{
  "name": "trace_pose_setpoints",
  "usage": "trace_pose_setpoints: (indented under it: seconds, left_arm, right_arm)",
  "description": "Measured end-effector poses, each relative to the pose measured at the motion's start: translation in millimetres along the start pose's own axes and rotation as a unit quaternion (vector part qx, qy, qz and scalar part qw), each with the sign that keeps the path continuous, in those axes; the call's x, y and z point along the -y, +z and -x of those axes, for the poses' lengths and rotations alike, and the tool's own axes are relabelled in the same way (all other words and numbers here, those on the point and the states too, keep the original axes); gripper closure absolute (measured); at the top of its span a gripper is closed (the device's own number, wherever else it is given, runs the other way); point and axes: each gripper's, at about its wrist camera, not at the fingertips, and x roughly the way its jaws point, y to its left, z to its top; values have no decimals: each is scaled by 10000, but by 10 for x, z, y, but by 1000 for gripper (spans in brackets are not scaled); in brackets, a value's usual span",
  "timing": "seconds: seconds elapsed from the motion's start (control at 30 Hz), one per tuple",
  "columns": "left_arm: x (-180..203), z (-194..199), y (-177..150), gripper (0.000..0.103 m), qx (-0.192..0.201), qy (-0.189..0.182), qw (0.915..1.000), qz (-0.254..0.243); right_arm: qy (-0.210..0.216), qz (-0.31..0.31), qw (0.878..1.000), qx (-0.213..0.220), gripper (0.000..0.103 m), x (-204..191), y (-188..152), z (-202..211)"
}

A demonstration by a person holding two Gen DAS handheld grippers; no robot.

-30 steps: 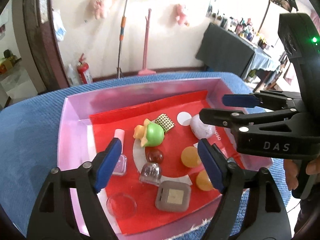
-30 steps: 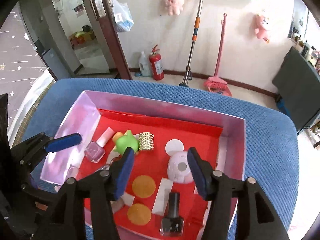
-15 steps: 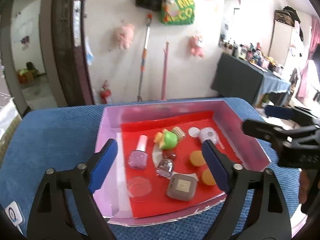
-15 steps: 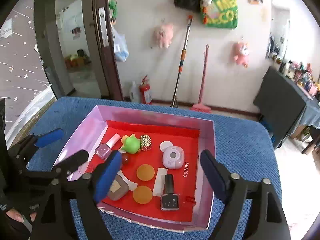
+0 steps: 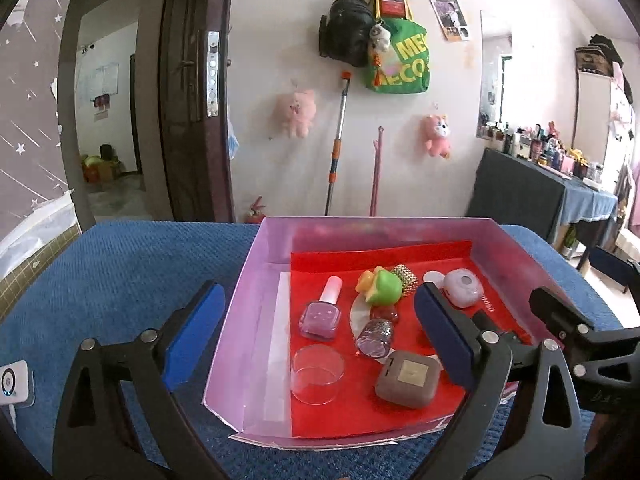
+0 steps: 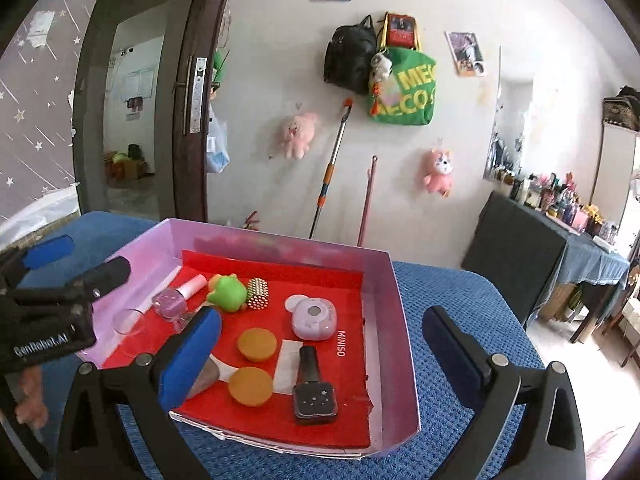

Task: Organize rigid objects

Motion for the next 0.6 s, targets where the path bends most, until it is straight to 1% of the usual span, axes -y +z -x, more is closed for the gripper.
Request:
trace_pose_setpoints:
  seconds: [0.17, 0.27, 0.33, 0.4, 0.47, 0.6]
  left_arm:
    - [73, -34, -74, 6, 162, 34, 9997, -170]
    - [135, -79, -128, 6, 154, 111, 9991, -381]
    - [145, -121, -161, 6, 73, 132, 9991, -403]
    - [136, -175, -169, 6, -69, 101, 9992, -380]
    - [104, -213, -180, 6, -154, 91, 9994, -298]
    - [73, -296, -200, 6, -343, 90, 9991, -230]
  right_arm:
    - [-86, -9, 10000, 3, 0, 22, -92, -133]
    - [-91, -65, 9999, 54, 0, 45, -112, -179]
    - [9, -204, 9998, -10, 0, 73, -138, -220]
    - [98, -324, 9993, -162, 0, 94, -165, -288]
    - [106, -354, 9990, -266, 0, 98, -184, -329]
    - [128, -465, 9985, -251, 0, 115, -197, -319]
